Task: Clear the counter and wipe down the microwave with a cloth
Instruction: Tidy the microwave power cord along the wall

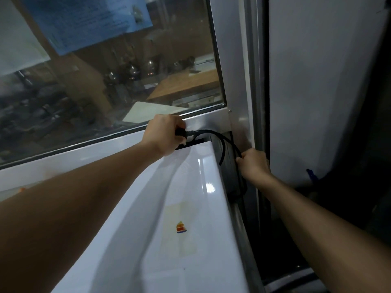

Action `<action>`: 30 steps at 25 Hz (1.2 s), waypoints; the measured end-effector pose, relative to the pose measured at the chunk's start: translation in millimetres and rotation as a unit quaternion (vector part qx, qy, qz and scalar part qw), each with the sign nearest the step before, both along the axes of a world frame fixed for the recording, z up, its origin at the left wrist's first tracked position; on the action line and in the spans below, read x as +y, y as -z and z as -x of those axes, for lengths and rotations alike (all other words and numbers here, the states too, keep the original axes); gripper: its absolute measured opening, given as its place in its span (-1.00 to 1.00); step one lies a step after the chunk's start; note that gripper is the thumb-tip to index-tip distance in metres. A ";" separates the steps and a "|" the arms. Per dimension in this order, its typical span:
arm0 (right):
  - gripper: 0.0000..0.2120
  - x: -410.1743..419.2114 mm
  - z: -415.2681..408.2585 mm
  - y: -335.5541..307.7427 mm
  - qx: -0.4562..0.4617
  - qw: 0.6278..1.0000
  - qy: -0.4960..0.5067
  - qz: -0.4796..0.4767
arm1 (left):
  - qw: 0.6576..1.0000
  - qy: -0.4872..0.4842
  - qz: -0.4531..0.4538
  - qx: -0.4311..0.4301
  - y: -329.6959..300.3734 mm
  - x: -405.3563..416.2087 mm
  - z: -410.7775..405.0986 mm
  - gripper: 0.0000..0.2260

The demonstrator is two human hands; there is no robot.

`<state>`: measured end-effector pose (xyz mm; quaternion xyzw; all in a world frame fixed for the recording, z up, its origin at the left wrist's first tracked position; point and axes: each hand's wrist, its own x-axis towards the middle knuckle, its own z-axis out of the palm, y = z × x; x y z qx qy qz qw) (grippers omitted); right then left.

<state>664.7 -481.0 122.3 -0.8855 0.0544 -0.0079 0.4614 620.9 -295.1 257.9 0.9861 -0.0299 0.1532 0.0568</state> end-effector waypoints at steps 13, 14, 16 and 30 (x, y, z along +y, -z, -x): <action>-0.82 20.7 -8.4 21.5 0.094 0.975 -0.094 -0.177 | 1.000 -0.008 -0.014 -0.012 2.6 11.2 0.0 -0.81; -0.84 19.4 -7.4 23.5 0.096 0.974 -0.109 -0.174 | 1.000 -0.008 -0.017 -0.009 4.2 11.8 0.4 -0.82; -0.79 15.9 -6.7 24.3 0.091 0.974 -0.128 -0.165 | 1.000 -0.011 -0.017 -0.006 5.8 14.2 0.8 -0.85; -0.66 6.9 -5.0 13.0 0.018 0.992 -0.124 -0.011 | 0.999 -0.028 -0.010 -0.013 5.9 18.9 2.9 -0.84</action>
